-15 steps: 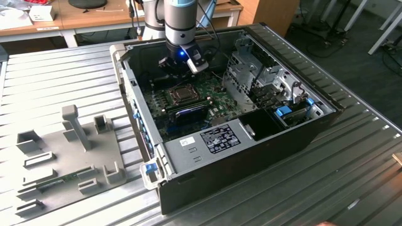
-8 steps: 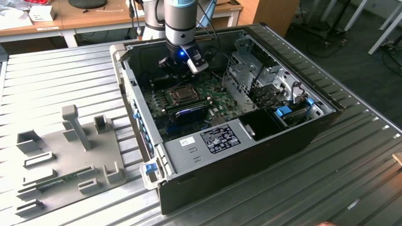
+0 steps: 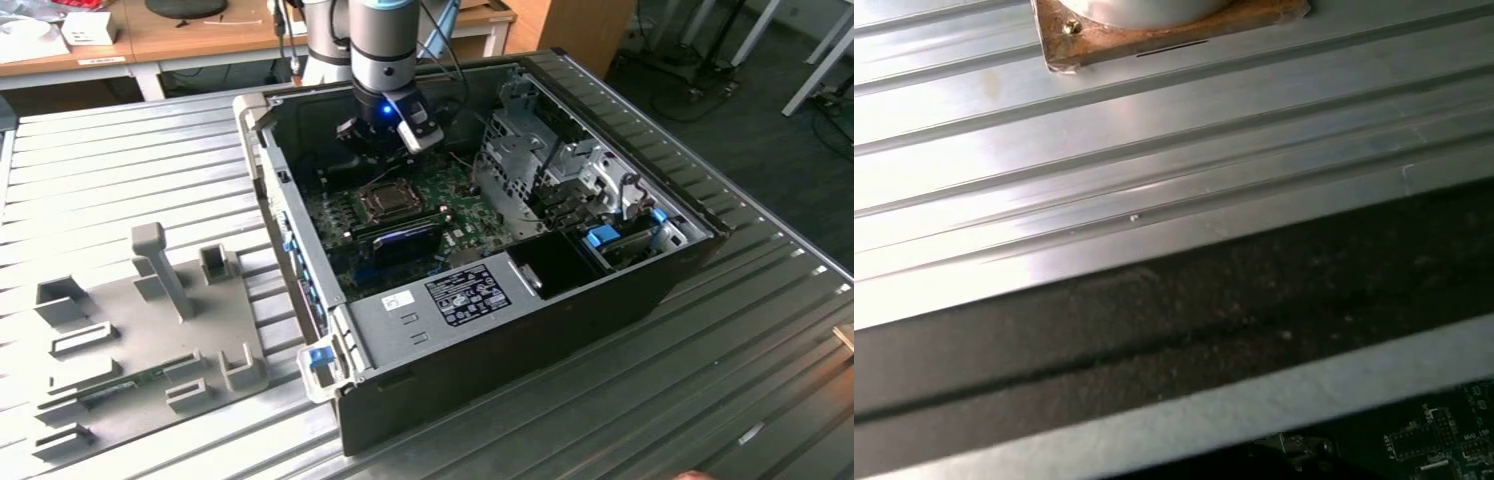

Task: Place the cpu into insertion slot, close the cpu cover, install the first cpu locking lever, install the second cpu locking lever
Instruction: 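Install the first cpu locking lever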

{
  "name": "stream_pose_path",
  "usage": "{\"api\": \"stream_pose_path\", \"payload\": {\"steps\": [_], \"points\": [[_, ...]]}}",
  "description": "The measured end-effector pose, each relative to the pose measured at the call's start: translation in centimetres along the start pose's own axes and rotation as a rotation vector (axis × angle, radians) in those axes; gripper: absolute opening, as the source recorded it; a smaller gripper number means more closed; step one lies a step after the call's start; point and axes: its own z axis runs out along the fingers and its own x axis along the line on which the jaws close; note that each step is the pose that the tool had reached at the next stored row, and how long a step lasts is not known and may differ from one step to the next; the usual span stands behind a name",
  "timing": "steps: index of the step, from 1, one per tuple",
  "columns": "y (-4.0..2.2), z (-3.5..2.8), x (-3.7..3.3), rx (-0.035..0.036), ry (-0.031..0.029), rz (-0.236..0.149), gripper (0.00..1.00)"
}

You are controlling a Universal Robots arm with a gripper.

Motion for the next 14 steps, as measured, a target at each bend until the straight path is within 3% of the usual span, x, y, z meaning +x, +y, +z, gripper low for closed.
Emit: {"api": "stream_pose_path", "payload": {"steps": [4,10,14], "points": [[0.04,-0.27,0.01,-0.0001,-0.0003,0.0,0.11],[-0.22,-0.26,1.21,-0.0031,-0.0125,-0.002,0.11],[-0.22,-0.3,1.26,-0.0032,-0.0131,-0.002,0.11]]}}
